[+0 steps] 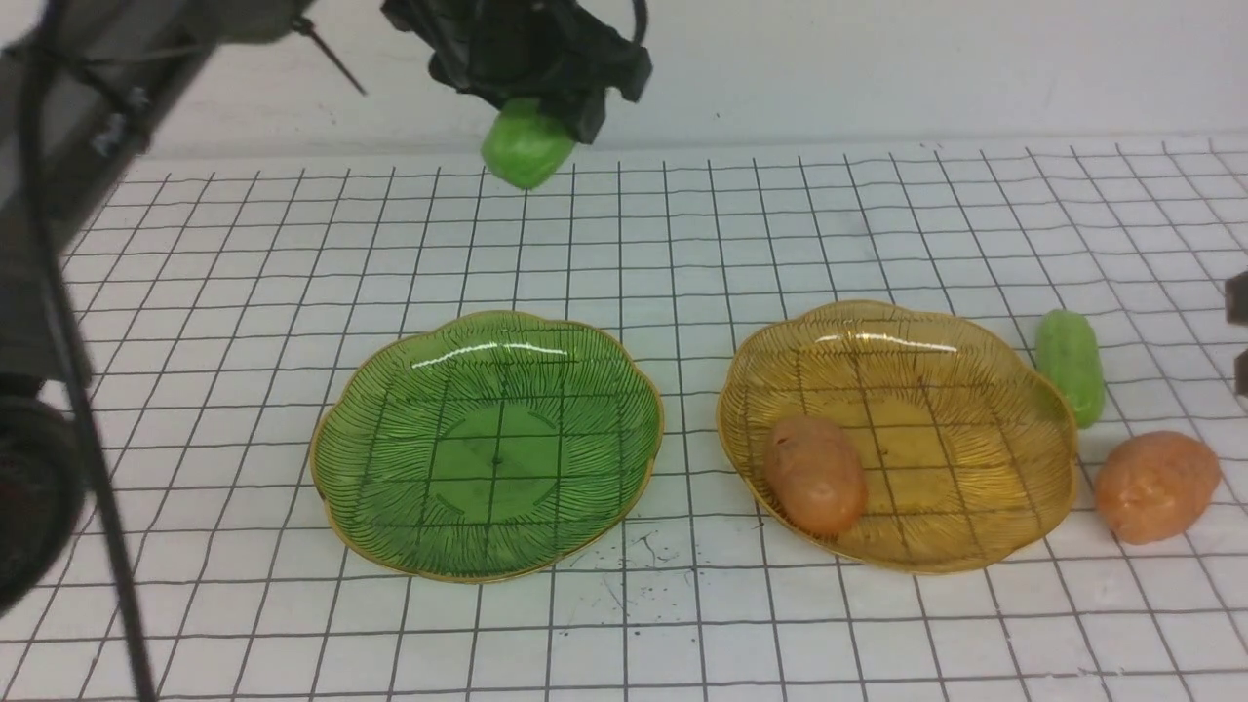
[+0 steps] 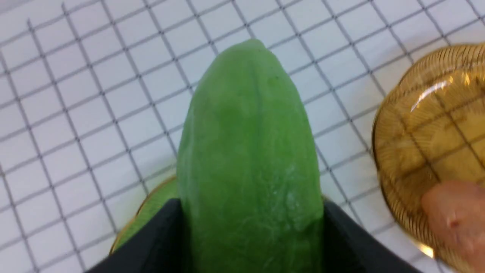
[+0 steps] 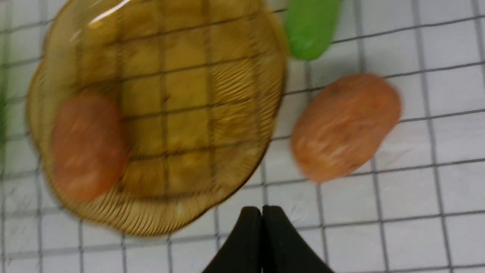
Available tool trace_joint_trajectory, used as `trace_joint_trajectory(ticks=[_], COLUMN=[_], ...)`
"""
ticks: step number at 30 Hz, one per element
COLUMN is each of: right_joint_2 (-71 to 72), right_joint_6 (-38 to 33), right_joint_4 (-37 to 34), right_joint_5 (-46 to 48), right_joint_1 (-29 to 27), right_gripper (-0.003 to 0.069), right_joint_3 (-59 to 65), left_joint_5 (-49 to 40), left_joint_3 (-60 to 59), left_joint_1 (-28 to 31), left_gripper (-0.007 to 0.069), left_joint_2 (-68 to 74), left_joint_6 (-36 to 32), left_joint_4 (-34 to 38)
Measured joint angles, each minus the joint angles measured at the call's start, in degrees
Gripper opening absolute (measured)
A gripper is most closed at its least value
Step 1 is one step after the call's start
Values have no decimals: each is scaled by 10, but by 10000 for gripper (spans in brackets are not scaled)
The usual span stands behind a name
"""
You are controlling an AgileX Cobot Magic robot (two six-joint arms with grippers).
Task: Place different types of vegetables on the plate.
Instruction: 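Put the green cucumber next to the left plate into that plate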
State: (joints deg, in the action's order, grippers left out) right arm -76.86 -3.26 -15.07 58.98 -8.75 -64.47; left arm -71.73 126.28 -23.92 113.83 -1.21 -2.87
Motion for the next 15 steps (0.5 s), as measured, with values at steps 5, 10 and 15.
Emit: trace_joint_trajectory(ticks=[5, 10, 15], right_joint_2=[-89, -187, -297], right_joint_6=[0, -2, -32], right_joint_4=[0, -15, -44], right_joint_5=[-72, -129, -132], right_joint_1=[-22, -22, -22], right_gripper=[-10, 57, 236], right_joint_3=[-45, -98, -177], left_joint_5=[1, 44, 115], left_joint_3=[-164, -341, -465], left_joint_1=[15, 20, 31], left_gripper=[380, 380, 380], left_joint_2=[-92, -174, -200], left_joint_6=[-6, -7, -6], left_joint_4=[10, 7, -10])
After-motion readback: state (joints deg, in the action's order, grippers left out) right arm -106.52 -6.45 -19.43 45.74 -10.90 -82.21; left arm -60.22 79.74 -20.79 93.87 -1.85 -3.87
